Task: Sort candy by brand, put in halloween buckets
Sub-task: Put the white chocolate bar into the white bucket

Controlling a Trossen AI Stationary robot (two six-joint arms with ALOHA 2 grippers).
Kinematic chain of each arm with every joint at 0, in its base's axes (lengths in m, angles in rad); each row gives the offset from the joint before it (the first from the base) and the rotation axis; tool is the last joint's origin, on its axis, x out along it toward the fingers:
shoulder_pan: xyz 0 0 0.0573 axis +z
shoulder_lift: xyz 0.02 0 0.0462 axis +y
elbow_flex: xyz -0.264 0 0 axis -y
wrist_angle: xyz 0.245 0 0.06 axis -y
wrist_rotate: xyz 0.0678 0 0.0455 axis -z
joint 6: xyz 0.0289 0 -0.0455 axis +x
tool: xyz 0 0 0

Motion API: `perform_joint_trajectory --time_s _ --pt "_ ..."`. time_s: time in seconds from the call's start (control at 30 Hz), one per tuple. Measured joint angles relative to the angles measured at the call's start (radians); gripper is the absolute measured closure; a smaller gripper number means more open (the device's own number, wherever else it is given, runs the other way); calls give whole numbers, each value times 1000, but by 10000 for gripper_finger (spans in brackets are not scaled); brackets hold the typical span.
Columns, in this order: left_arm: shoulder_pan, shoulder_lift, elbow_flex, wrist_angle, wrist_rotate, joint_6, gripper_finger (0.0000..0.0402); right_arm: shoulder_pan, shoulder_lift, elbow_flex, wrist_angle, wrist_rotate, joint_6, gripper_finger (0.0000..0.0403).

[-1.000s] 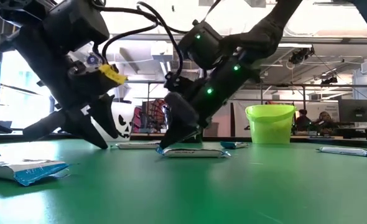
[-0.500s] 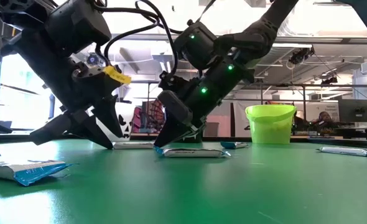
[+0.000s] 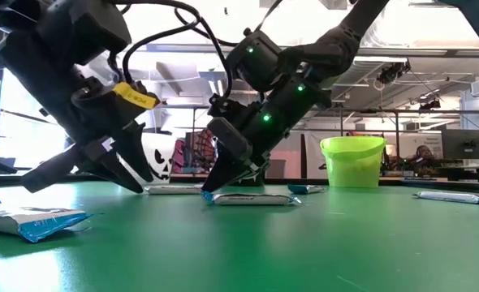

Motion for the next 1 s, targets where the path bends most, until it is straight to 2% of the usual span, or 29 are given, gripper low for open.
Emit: perform_joint_trajectory --time_s 0.27,0.73,1.0 --pt "-2 0 0 -5 6 1 396 -1 0 0 3 0 -3 403" --pt "-12 -14 32 -49 6 3 402 -2 0 0 3 -41 -19 403" --pt "-12 -132 47 -99 -21 -34 401 3 -46 -3 -72 -30 -33 403"
